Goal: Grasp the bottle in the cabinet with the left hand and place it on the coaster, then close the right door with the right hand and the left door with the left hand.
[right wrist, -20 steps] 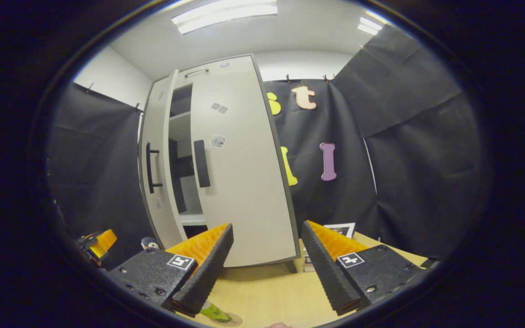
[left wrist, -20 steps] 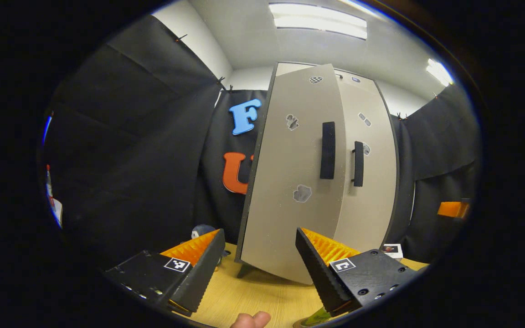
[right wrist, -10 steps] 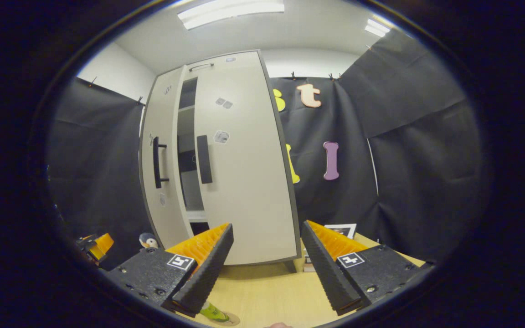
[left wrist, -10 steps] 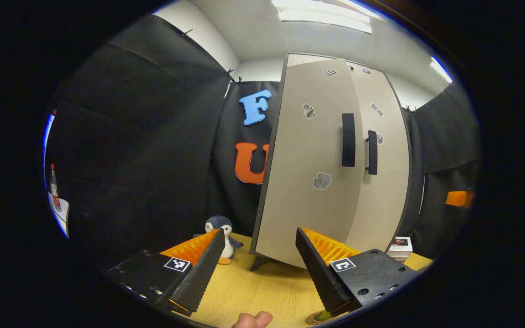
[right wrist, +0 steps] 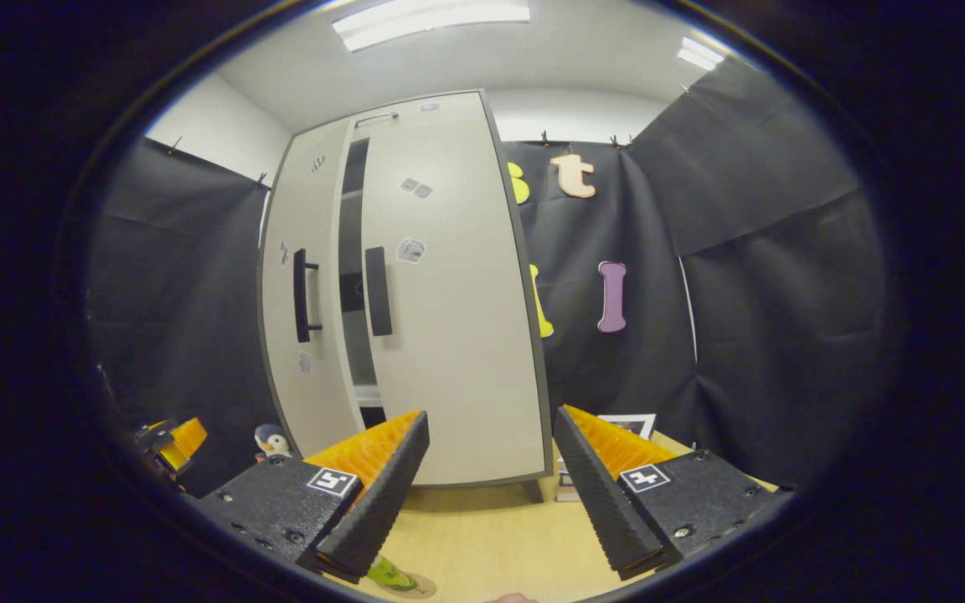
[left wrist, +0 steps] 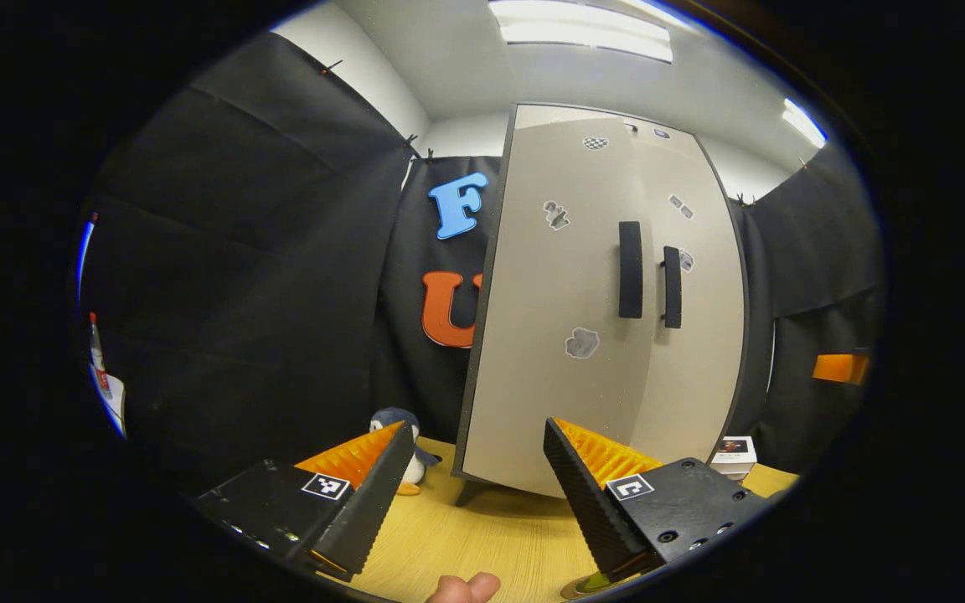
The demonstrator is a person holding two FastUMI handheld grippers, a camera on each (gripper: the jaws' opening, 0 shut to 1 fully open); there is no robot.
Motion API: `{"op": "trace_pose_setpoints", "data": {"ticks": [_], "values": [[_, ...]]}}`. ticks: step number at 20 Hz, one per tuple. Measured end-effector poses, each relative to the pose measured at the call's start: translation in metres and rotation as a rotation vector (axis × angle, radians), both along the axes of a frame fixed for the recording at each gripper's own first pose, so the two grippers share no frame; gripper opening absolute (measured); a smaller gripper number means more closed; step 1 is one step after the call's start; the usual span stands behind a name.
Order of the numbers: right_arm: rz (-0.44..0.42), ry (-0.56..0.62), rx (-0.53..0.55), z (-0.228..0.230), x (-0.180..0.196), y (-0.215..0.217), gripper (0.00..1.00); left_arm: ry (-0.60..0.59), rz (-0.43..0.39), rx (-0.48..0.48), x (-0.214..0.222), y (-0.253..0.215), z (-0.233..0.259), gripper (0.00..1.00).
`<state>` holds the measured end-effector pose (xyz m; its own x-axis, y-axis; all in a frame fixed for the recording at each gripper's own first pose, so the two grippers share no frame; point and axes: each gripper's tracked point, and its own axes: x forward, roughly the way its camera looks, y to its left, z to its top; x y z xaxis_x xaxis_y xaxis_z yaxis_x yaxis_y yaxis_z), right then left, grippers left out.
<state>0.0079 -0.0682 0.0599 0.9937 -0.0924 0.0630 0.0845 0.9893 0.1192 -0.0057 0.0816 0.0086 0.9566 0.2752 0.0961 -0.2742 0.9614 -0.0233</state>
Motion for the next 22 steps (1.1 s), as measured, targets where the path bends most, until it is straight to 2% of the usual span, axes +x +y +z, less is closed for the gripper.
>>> {"op": "trace_pose_setpoints", "data": {"ticks": [6,7,8,11,12,13,17,18,20,22], "values": [[-0.009,0.006,0.007,-0.003,-0.002,-0.002,0.99,-0.002,-0.004,0.0,0.001,-0.001,0.002,0.95],[-0.01,0.007,0.009,-0.003,-0.003,-0.003,0.99,-0.002,-0.004,0.002,0.002,-0.002,0.002,1.0],[-0.01,0.006,0.012,-0.004,-0.002,-0.003,0.99,0.002,-0.007,0.001,0.003,-0.002,0.001,0.95],[-0.012,0.009,0.012,-0.004,-0.003,-0.004,0.99,0.008,-0.012,-0.005,0.002,-0.002,0.001,0.95],[-0.014,0.009,0.01,-0.004,-0.002,-0.004,0.99,0.006,-0.013,-0.006,0.002,-0.002,0.001,1.0],[-0.017,0.008,0.009,-0.004,-0.002,-0.005,0.99,0.004,-0.015,-0.005,0.002,-0.003,0.002,0.95],[-0.017,0.004,0.014,-0.003,-0.005,-0.003,0.99,0.005,-0.029,-0.001,0.002,-0.006,0.004,0.95],[-0.017,-0.003,0.013,-0.002,-0.005,-0.003,0.95,0.002,-0.031,0.003,0.001,-0.007,0.005,0.95],[-0.02,-0.008,0.007,-0.003,-0.008,-0.004,0.99,0.004,-0.04,0.008,0.002,-0.01,0.004,0.95],[-0.016,-0.007,0.005,-0.005,-0.007,-0.004,0.99,0.013,-0.049,0.007,0.005,-0.016,0.001,0.99]]}}
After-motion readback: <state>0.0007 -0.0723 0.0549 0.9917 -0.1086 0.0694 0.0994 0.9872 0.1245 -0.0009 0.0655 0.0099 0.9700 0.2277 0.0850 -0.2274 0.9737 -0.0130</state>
